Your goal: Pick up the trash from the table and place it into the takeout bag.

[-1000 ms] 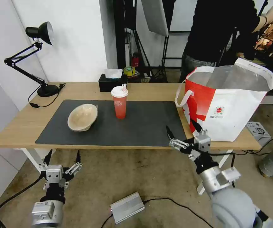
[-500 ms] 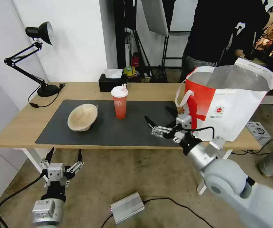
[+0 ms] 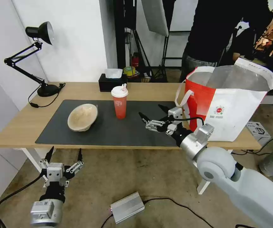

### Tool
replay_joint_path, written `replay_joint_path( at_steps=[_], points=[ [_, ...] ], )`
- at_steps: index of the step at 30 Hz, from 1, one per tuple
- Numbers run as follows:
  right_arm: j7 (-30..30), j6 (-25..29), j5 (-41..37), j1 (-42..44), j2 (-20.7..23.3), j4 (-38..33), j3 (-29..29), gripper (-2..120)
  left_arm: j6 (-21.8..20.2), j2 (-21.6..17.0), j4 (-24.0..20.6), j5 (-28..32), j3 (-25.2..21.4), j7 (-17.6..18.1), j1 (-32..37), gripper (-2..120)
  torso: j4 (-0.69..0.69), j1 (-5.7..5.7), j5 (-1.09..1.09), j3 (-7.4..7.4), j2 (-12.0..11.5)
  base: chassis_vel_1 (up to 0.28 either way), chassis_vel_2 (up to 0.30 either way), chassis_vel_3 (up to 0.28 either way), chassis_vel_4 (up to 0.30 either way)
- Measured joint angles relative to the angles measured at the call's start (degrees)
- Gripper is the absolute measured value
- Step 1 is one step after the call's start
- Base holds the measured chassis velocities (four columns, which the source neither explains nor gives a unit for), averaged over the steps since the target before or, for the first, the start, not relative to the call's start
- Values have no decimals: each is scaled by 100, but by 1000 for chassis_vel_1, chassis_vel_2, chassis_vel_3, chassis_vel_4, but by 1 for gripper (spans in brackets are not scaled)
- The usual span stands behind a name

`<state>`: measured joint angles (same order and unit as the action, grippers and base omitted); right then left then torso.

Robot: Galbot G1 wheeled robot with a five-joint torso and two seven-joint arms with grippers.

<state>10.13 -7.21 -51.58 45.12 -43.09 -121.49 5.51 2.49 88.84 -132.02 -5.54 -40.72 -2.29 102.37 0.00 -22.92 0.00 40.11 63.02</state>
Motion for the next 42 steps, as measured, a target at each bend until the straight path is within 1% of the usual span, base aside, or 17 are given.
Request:
replay_joint_path(
  at_steps=[6,10,17,24,30,33,35,42],
  points=[
    [30,-70,-173,-340,-42,240,255,100,4,7,-4,2,-2,-1,21,100,0,0,0,0,0,0,0,0,0],
    [-30,-138,-467,-813,-95,473,623,100,8,26,-4,2,-2,0,26,100,1,0,0,0,0,0,0,0,0],
    [-83,-221,-542,-1100,-238,697,890,100,12,45,-4,-3,-9,0,25,100,0,1,0,0,0,0,0,0,0],
    [-89,-295,-498,-1278,-474,999,918,100,14,58,-8,-10,-19,0,21,100,1,1,0,0,0,0,0,0,0],
    [-97,-296,-406,-1379,-551,1373,921,100,15,81,-4,-11,-22,0,-11,100,0,1,1,0,0,0,0,0,0],
    [-98,-295,-400,-1397,-570,1414,928,100,15,85,2,-11,-22,0,-15,100,-1,1,0,0,0,0,0,0,0],
    [-110,-282,-359,-1463,-673,1621,979,100,15,94,13,-12,-30,1,-30,100,0,1,0,0,0,0,0,0,0],
    [-157,-223,-296,-1508,-844,1952,1061,100,15,101,32,-12,-52,2,-37,100,0,1,1,0,0,0,0,0,0]
  ],
)
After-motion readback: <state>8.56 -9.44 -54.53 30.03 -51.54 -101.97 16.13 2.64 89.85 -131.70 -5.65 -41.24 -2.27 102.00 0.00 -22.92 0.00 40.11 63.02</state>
